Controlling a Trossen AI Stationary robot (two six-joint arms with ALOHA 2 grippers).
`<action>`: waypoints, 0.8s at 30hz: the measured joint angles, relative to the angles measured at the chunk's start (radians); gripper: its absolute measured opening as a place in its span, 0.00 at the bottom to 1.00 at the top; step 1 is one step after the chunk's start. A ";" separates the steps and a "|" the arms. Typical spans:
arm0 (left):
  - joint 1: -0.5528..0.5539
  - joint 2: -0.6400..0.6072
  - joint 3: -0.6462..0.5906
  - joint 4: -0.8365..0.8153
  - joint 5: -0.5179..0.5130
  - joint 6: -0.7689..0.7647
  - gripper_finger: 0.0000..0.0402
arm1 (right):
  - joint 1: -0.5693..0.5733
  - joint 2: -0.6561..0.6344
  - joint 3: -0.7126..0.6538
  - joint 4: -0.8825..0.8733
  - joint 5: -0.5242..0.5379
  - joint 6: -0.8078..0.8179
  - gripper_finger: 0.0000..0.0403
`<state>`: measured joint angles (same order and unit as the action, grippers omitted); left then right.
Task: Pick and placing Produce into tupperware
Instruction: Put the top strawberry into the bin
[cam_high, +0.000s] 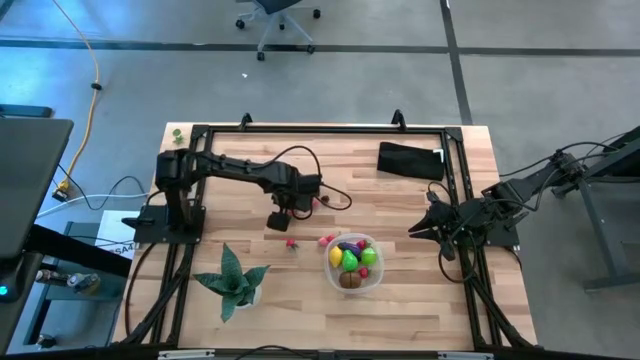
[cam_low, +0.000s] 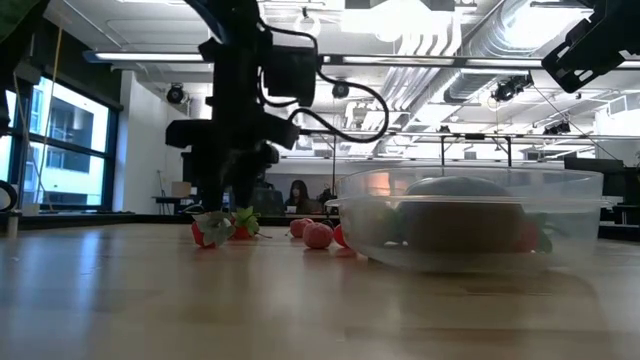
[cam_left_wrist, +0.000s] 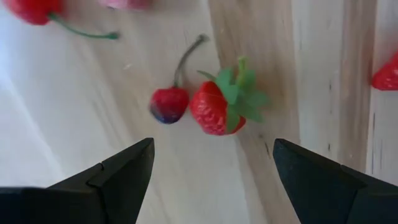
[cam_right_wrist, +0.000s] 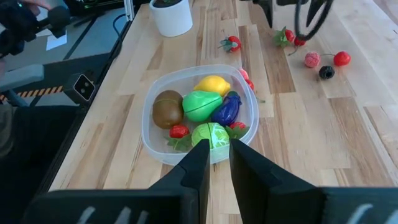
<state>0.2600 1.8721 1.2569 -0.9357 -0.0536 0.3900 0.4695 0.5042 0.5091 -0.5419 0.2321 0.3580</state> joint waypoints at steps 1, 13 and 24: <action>0.000 0.000 -0.010 0.011 -0.003 0.005 0.79 | 0.000 0.000 0.000 0.000 0.000 0.000 0.13; 0.002 0.000 -0.063 0.116 -0.008 0.005 0.56 | 0.000 0.000 0.000 0.000 0.000 0.000 0.13; 0.002 0.007 -0.063 0.137 0.028 0.013 0.41 | 0.000 0.000 0.000 0.000 0.000 0.000 0.13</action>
<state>0.2615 1.8790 1.1934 -0.7984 -0.0257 0.4032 0.4698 0.5045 0.5091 -0.5419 0.2317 0.3577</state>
